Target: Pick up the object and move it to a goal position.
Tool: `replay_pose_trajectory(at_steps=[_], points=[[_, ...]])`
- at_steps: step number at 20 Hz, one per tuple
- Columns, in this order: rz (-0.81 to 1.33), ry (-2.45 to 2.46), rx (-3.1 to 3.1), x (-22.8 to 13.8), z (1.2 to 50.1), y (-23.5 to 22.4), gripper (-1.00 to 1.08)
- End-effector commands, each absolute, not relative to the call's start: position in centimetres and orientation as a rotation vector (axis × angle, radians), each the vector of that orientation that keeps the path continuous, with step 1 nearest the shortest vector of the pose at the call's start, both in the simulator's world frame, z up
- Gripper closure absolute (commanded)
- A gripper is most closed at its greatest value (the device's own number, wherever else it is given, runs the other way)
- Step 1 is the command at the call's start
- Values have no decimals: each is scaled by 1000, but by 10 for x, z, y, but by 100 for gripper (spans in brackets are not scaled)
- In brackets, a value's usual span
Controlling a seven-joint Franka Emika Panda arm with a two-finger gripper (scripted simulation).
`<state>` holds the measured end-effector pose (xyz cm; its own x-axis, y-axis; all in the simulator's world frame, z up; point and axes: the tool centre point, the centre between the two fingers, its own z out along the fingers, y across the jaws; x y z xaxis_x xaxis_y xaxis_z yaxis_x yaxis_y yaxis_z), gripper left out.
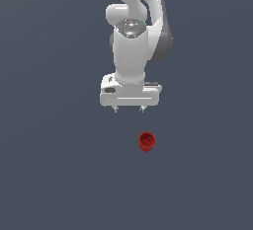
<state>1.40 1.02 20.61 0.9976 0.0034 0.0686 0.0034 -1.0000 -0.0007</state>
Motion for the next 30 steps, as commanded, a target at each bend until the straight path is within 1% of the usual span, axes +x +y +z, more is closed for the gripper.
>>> replay_pose_trajectory(at_steps=[1, 17, 24, 30], points=[[-108, -5, -3139, 14, 206, 10, -92], [-99, -7, -3151, 17, 195, 9, -92], [-80, -103, -3152, 31, 179, 24, -92], [-50, -250, -3144, 51, 151, 48, -92]])
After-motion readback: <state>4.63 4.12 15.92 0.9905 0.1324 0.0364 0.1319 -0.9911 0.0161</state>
